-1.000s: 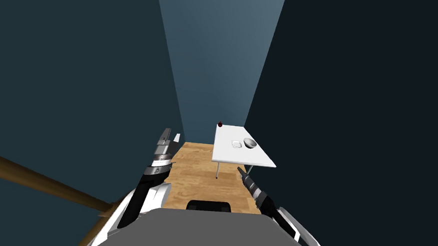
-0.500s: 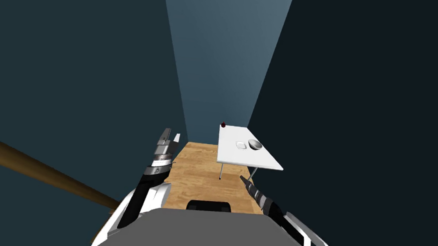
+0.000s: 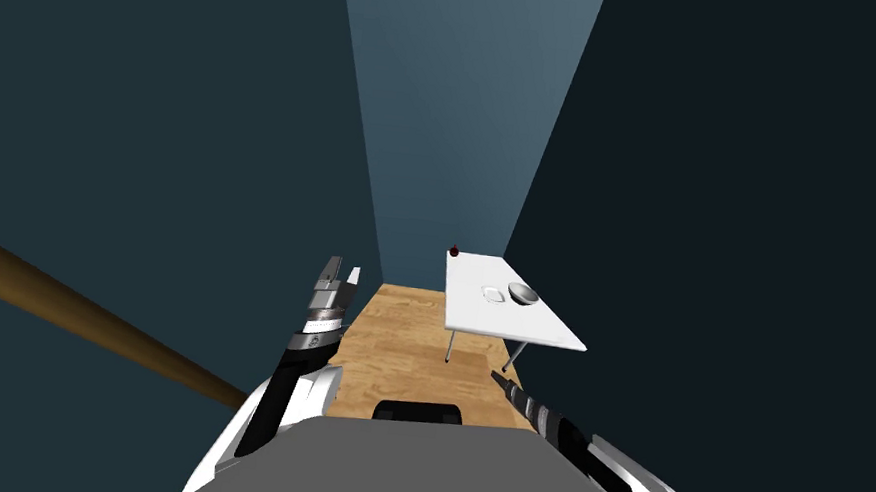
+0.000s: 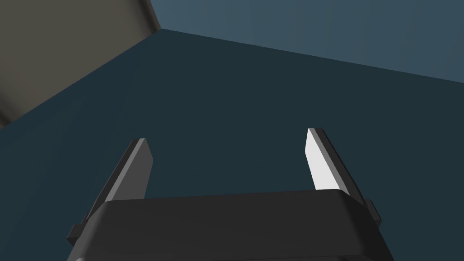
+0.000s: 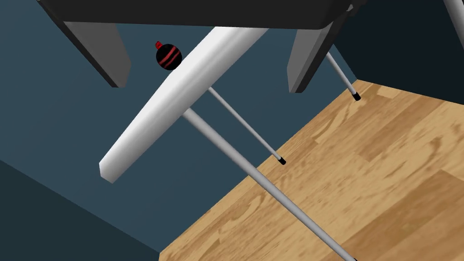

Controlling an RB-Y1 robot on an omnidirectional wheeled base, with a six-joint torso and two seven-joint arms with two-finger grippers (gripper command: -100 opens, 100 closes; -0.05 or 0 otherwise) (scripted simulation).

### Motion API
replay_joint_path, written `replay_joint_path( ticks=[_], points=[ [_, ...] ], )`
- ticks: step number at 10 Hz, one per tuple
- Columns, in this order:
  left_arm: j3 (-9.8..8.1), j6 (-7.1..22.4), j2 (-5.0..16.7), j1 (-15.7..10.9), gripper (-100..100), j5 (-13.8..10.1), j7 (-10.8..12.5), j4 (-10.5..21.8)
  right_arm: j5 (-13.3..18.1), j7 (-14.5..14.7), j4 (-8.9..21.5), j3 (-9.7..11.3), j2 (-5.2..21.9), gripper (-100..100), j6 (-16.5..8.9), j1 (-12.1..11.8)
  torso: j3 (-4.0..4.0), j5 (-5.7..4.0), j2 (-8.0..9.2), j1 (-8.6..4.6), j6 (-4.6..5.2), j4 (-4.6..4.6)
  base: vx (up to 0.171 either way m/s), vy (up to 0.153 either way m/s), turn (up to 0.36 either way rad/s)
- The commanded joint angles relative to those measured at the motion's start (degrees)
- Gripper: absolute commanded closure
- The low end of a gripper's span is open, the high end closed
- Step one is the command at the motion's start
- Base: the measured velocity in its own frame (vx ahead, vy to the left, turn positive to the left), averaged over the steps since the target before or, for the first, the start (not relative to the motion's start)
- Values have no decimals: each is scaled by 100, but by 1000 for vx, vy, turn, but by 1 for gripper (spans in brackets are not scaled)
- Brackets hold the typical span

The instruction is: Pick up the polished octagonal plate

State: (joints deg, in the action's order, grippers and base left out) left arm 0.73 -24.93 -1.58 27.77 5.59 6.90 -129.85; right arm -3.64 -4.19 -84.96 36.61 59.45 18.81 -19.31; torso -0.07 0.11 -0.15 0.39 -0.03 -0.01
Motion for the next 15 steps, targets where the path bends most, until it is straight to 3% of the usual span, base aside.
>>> replay_joint_path(
  ticks=[1, 2, 3, 4, 5, 6, 7, 8, 9, 10, 11, 13, 14, 15],
  points=[
    [0, 0, 0, 0, 0, 0, 0, 0, 20, 18, 176, 160, 160, -100, 0, 24, 0, 0, 0, 0, 0, 0, 40, 83, 39],
    [-1, 0, 0, 1, 0, 0, 0, 0, 20, 18, 176, 160, 160, -100, 0, 24, 0, 0, 0, -7, 5, 0, 25, 30, -25],
    [-1, 0, 1, 0, 0, 0, 0, 0, 55, 23, 353, 395, 447, -100, -6, 125, 1, -5, 3, -24, 4, 0, 41, 64, 117],
    [0, 0, 0, 0, 0, 0, 0, 0, 55, 23, 432, 418, 447, -100, -6, 125, -1, -4, -3, -18, 0, 0, 44, 64, 51],
    [-1, 0, 1, 1, 0, 0, 0, 0, 93, 26, 682, 670, 671, -100, -9, 230, -2, -4, -4, -18, 3, -1, 49, 101, 93],
    [0, 0, 0, 0, 0, 0, 0, 0, 93, 26, 682, 670, 728, -100, -9, 230, -3, -1, -5, -4, 2, -1, 40, 90, 47],
    [-1, 0, 0, 1, 0, 0, 0, 0, 135, 27, 831, 906, 971, -100, -10, 338, -2, 0, -3, -6, 3, -1, 65, 84, 111],
    [0, 0, 0, 0, 0, 0, 0, 0, 135, 27, 927, 915, 999, -100, -10, 338, -6, -1, -10, -8, 1, -2, 51, 70, 65],
    [-1, 0, 0, 1, 0, 0, 0, 0, 181, 26, 1113, 1146, 1226, -100, -9, 447, -4, -2, -6, -12, 4, -2, 59, 97, 120],
    [0, 0, 0, 0, 0, 0, 0, 0, 181, 26, 1163, 1153, 1259, -100, -9, 447, -5, 0, -10, -5, 1, -2, 53, 76, 47],
    [-1, 0, 0, 1, 0, 0, 0, 0, 229, 22, 1390, 1382, 1505, -100, -7, 559, -4, -2, -6, -10, 4, -2, 66, 76, 128],
    [-1, 0, 1, 1, 0, 0, 0, 0, 229, 22, 1390, 1382, 1505, -100, -7, 559, -5, -3, -8, -17, 5, -2, 45, 39, 22],
    [-1, 0, 1, 1, 0, 0, 0, 0, 280, 17, 1608, 1603, 1734, -100, -3, 672, 0, -7, 2, -27, 5, 0, 62, 49, 118],
    [-1, 0, 1, 1, 0, 0, 0, 0, 280, 17, 1608, 1603, 1734, -100, -3, 672, -4, -4, -7, -22, 1, -1, 59, 54, 79]
  ],
)
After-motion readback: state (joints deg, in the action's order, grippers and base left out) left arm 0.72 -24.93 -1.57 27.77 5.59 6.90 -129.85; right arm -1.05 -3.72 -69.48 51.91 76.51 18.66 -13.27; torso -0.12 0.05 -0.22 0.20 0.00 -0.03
